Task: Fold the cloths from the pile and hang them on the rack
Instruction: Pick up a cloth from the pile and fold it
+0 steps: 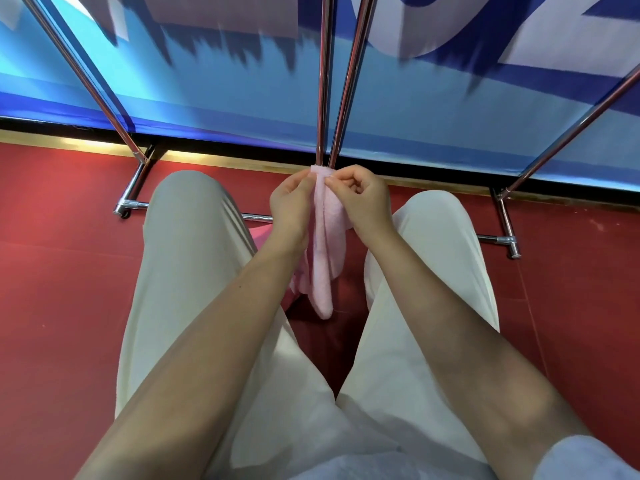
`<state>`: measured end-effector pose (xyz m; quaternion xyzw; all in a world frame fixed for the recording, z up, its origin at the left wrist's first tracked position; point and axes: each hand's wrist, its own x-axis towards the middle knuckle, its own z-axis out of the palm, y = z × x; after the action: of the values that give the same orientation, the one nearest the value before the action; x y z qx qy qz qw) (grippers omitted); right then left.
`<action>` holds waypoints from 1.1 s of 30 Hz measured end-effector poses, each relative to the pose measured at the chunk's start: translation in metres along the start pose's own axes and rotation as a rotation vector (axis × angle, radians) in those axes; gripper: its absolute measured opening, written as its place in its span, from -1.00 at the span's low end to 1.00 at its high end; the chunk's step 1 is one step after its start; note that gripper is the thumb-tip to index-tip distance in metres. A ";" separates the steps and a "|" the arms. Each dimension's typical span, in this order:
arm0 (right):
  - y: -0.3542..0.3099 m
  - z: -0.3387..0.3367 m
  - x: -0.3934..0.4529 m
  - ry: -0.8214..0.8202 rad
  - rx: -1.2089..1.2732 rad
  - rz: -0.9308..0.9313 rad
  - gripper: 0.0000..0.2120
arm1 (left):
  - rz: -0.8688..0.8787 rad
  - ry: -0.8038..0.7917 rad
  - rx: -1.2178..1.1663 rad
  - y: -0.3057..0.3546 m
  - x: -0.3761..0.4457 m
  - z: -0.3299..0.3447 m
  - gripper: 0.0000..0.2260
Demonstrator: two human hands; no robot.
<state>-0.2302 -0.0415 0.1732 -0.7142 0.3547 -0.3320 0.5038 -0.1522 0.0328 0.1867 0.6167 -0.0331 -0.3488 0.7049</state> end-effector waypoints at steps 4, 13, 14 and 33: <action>-0.004 0.002 0.000 0.043 0.070 0.031 -0.94 | 0.024 -0.030 -0.030 -0.006 -0.003 0.003 -0.88; -0.005 0.014 0.004 0.090 0.121 0.128 -0.94 | 0.019 0.001 -0.026 -0.007 -0.009 0.005 -0.74; -0.005 0.015 0.005 0.087 0.132 0.147 -0.94 | 0.011 0.000 -0.023 -0.007 -0.010 0.004 -0.71; 0.000 0.002 -0.009 -0.239 -0.030 0.020 -0.76 | 0.124 0.037 0.068 0.012 0.009 -0.015 -0.83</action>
<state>-0.2330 -0.0327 0.1711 -0.7526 0.3042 -0.2340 0.5350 -0.1334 0.0406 0.1902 0.6433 -0.0700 -0.2917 0.7044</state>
